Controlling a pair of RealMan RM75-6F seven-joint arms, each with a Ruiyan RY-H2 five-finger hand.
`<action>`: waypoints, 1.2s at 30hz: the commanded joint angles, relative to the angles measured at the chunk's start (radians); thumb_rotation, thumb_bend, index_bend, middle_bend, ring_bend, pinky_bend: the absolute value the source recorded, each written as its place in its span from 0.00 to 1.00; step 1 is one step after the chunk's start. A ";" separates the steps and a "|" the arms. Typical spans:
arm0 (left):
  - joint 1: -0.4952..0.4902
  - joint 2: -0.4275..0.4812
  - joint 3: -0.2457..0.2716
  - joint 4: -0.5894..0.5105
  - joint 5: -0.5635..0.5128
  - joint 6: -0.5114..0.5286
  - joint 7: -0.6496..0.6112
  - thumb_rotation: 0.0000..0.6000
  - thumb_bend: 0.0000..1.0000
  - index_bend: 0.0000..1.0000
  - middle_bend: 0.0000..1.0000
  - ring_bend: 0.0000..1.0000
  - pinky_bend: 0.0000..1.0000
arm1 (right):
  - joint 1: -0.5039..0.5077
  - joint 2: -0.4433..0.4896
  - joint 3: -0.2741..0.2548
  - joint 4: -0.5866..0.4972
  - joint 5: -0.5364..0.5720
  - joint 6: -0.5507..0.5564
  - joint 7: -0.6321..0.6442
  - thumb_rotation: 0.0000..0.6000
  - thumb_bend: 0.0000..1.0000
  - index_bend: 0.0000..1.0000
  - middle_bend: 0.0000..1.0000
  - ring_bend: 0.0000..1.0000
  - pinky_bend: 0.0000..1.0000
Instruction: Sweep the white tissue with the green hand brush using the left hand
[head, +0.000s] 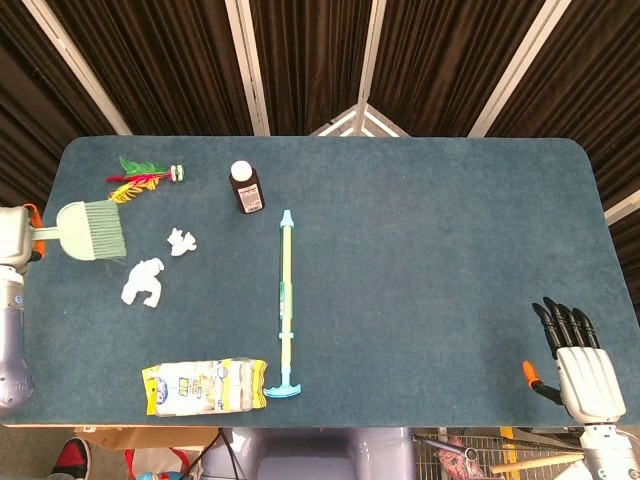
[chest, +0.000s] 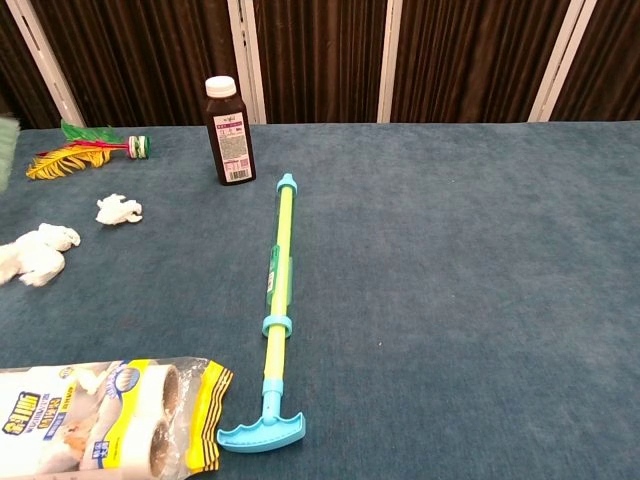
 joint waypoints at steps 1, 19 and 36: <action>-0.011 -0.022 -0.012 -0.051 0.041 0.000 -0.025 1.00 0.78 0.80 1.00 1.00 1.00 | 0.001 0.000 0.001 0.002 0.001 -0.002 0.002 1.00 0.38 0.00 0.00 0.00 0.00; -0.155 -0.363 -0.022 0.181 -0.068 -0.039 0.106 1.00 0.78 0.80 1.00 1.00 1.00 | 0.006 0.000 0.000 0.008 0.004 -0.012 0.014 1.00 0.38 0.00 0.00 0.00 0.00; 0.002 -0.085 0.031 0.193 -0.123 -0.059 0.037 1.00 0.78 0.80 1.00 1.00 1.00 | 0.002 0.000 -0.006 0.002 -0.010 -0.002 0.001 1.00 0.38 0.00 0.00 0.00 0.00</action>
